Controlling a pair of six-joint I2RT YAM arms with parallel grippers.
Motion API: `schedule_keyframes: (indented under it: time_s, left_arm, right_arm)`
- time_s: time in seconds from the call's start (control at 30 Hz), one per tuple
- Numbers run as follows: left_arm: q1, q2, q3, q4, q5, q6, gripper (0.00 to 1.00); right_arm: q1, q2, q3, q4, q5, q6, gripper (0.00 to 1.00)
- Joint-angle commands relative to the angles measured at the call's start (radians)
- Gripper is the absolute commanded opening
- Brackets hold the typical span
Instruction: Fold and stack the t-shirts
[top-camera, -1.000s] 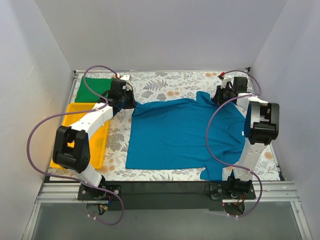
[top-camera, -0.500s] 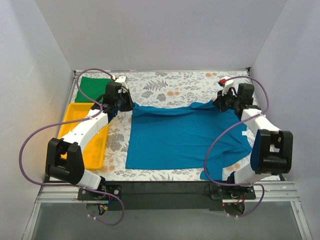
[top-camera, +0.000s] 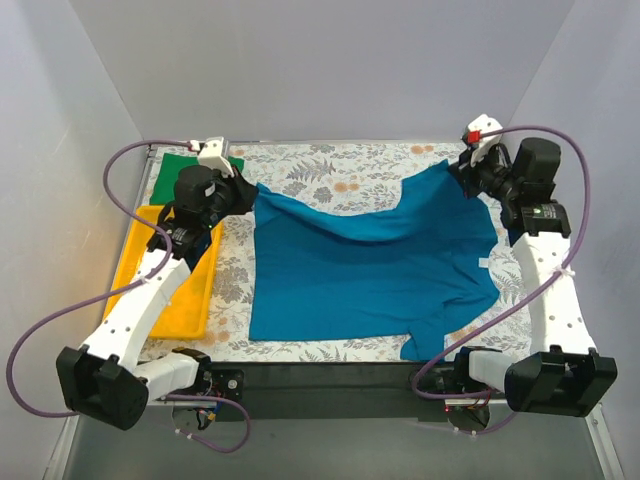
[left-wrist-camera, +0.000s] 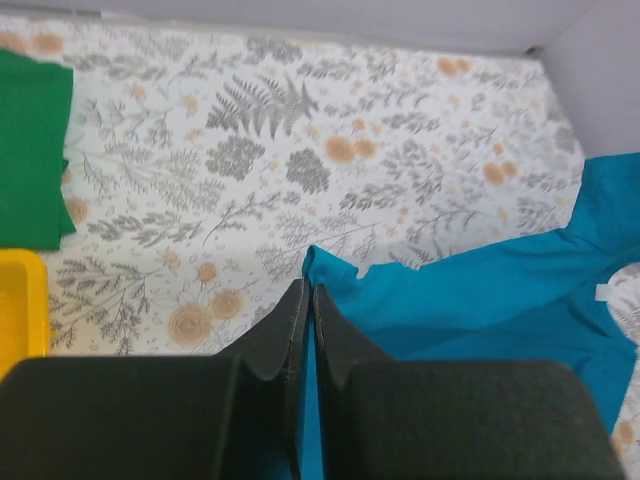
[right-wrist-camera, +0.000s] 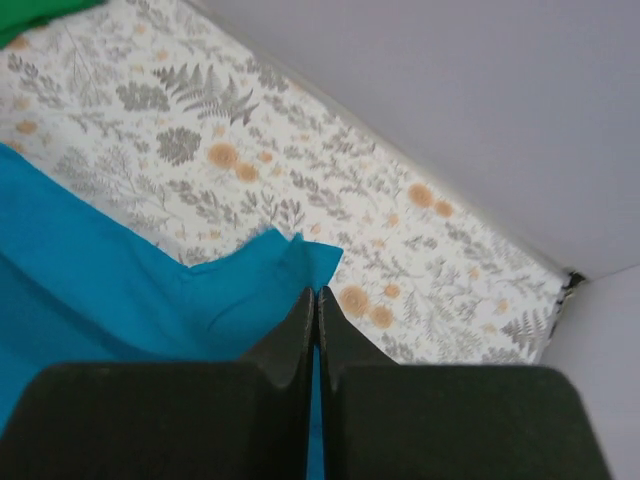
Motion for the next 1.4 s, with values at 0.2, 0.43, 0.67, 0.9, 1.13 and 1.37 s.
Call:
schedule_keyframes:
  time_s: [0.2, 0.43, 0.67, 0.9, 1.13, 1.37]
  left_arm:
    - [0.005, -0.198, 0.185, 0.108, 0.056, -0.033, 0.00]
    - [0.005, -0.289, 0.333, 0.156, 0.098, -0.066, 0.00]
    - [0.005, -0.361, 0.449, 0.190, 0.070, -0.086, 0.00]
    - [0.005, -0.360, 0.557, 0.217, 0.064, -0.102, 0.00]
    - [0.005, -0.309, 0.464, 0.205, -0.032, -0.062, 0.00]
    - [0.005, -0.220, 0.127, 0.253, -0.103, -0.062, 0.00]
  right_arm:
    - [0.003, -0.074, 0.512, -0.255, 0.018, -0.012, 0.01]
    - [-0.011, -0.112, 0.822, -0.277, 0.048, 0.045, 0.01]
    - [-0.034, -0.143, 1.034, -0.203, 0.154, 0.074, 0.01]
    - [-0.040, -0.139, 1.148, -0.134, 0.231, 0.083, 0.01]
    - [-0.042, -0.109, 1.053, -0.123, 0.202, 0.077, 0.01]
    - [-0.042, -0.180, 0.523, -0.012, 0.078, 0.074, 0.01]
